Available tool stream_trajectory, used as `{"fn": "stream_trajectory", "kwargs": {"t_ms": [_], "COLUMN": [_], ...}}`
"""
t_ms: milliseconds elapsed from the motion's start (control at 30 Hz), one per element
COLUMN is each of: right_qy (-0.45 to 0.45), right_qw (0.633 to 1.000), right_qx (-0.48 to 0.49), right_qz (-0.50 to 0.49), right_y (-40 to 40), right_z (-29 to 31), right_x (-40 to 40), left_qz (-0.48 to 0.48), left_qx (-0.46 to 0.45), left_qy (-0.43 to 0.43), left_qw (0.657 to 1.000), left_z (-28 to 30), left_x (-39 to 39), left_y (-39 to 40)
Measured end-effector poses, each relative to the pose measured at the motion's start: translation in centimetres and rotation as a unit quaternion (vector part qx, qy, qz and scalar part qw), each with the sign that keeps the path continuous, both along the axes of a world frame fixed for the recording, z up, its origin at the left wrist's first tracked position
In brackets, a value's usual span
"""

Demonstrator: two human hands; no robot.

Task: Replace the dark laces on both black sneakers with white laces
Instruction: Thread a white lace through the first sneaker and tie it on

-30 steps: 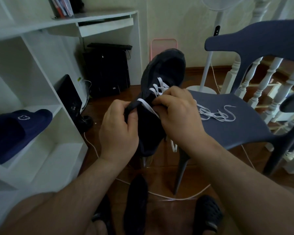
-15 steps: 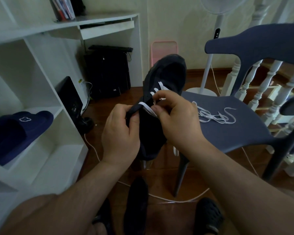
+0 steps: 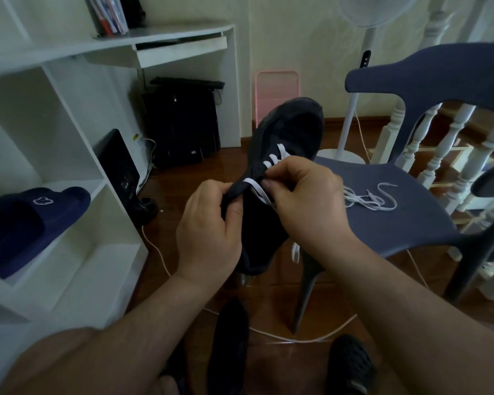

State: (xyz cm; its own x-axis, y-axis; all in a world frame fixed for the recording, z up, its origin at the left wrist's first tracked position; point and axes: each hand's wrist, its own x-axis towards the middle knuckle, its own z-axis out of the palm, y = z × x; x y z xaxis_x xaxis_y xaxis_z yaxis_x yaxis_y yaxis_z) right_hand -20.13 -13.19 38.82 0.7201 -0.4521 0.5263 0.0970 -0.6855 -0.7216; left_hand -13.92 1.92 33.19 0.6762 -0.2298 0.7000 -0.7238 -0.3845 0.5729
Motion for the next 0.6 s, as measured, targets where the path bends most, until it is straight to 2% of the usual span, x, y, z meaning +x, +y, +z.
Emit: {"fn": "stream_trajectory", "kwargs": {"t_ms": [300,533,600], "right_qy": [-0.060,-0.059,-0.067], "right_qw": [0.998,0.997,0.995], "right_qx": [0.017,-0.047,-0.075], "right_qz": [0.016,0.005,0.004], "right_y": [-0.1,-1.2,-1.3], "right_z": [0.0,0.4,0.2], "right_x": [-0.1,-0.3,-0.2], "left_qz": [-0.041,-0.094,-0.098], "left_qx": [0.029,0.045,0.031], "left_qy": [-0.005,0.000,0.035], "left_qw": [0.999,0.995,0.994], "left_z": [0.0,0.6,0.5], "left_x": [-0.4,-0.9,-1.0], "left_y": [-0.4,-0.4,-0.3]}}
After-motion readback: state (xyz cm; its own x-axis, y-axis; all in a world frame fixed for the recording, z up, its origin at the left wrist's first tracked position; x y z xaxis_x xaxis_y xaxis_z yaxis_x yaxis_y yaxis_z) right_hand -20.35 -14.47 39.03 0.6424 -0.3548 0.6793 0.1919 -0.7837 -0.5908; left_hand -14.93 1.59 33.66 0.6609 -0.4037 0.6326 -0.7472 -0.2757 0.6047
